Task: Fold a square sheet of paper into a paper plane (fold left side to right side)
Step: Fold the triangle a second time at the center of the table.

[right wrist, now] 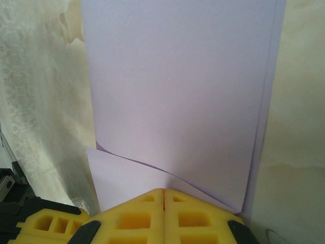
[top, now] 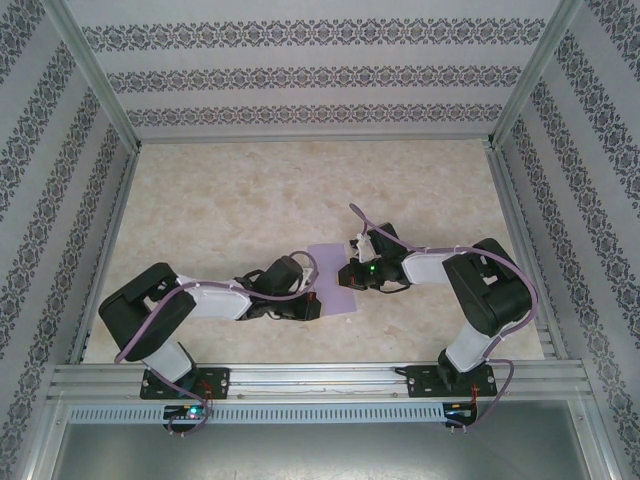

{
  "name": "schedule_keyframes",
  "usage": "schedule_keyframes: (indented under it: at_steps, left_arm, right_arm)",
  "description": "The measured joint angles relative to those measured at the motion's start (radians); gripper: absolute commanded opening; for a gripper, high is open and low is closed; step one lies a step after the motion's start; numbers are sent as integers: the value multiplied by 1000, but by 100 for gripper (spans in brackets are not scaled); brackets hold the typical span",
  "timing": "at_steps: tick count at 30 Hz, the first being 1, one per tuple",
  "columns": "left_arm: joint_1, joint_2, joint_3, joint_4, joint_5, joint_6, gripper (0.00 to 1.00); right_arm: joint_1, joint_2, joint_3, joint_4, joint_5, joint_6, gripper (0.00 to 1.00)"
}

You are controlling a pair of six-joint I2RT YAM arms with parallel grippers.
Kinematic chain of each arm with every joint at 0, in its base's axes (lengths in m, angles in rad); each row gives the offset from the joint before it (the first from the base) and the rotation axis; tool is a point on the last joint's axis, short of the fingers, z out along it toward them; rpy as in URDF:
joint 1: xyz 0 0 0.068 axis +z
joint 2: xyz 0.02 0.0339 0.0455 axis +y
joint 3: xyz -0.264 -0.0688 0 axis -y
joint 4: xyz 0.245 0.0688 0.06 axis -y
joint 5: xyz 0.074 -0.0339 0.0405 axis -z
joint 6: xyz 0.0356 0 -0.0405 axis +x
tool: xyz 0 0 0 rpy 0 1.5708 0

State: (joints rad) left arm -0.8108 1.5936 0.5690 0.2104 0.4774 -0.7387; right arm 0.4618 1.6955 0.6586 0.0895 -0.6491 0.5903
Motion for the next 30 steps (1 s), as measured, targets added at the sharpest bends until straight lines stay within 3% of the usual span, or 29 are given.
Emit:
schedule_keyframes:
  at_steps: [11,15,20,26,30]
  left_arm:
    - [-2,-89,-34,-70,-15,0,0]
    - [11,-169,-34,-92,-27,0,16]
    - [93,-222,-34,-61,-36,-16,30]
    - [136,-180,-27,14,-30,-26,37]
    - [145,-96,-1,67,-3,-27,37]
  right_arm:
    - [-1,-9,14,-39,12,-14,0]
    - [-1,-63,14,-67,21,-2,25]
    - [-15,-262,12,-73,60,4,55]
    - [-107,-487,-76,-48,122,-5,79]
    - [-143,-573,-153,-53,130,-1,86]
